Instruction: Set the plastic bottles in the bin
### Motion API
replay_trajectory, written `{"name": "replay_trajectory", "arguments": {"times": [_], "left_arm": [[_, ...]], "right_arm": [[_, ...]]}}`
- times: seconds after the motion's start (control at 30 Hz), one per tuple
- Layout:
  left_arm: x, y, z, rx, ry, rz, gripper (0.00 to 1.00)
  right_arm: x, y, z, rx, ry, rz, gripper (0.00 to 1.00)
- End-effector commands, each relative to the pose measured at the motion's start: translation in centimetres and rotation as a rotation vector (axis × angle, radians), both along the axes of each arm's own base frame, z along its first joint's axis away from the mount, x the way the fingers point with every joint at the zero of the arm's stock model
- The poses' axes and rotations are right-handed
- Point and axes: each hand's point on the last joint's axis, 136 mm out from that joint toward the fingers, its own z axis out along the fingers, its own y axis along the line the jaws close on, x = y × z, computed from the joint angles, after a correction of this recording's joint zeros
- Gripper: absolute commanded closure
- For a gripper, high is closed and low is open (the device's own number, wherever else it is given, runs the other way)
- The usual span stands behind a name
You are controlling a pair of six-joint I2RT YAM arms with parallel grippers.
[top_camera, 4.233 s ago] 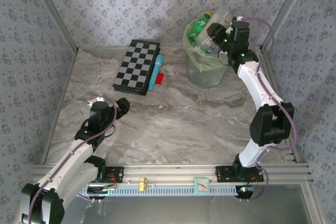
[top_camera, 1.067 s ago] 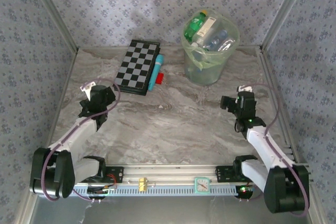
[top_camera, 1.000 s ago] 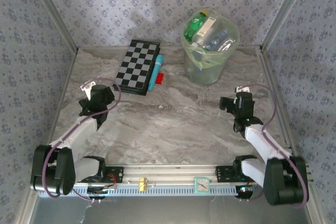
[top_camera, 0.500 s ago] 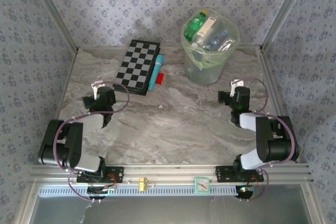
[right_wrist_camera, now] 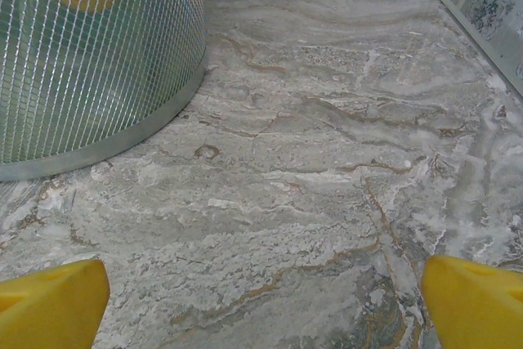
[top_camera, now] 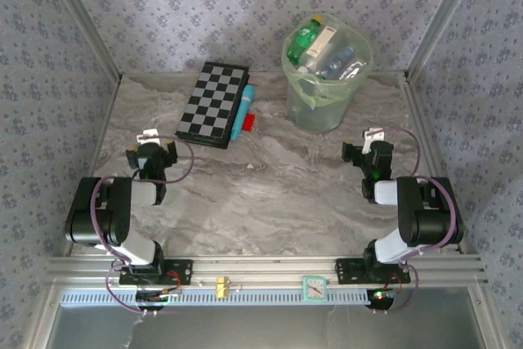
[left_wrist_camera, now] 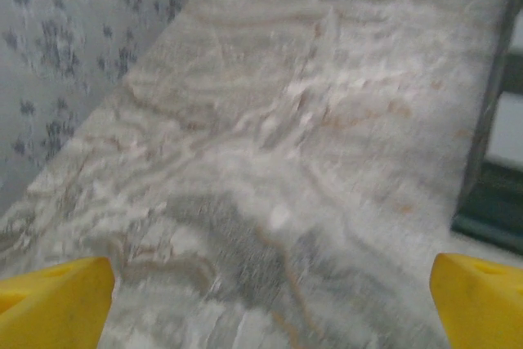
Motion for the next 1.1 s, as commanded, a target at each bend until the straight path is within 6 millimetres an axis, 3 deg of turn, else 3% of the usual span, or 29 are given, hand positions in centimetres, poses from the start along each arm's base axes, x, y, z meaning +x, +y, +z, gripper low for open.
{"name": "replay_trajectory", "arguments": {"times": [0.0,1.07], "left_arm": [[1.03,-1.82,1.63,-0.037,-0.096,-0.085,0.01],[1.21,-1.63,1.42,-0.035,-0.068,-0.067,0.0]], "right_arm": [[0.31,-0.06,0.51,0.005,-0.028,-0.013,0.0],[0.3,0.0,0.43,0.011,-0.025,-0.008,0.0]]}}
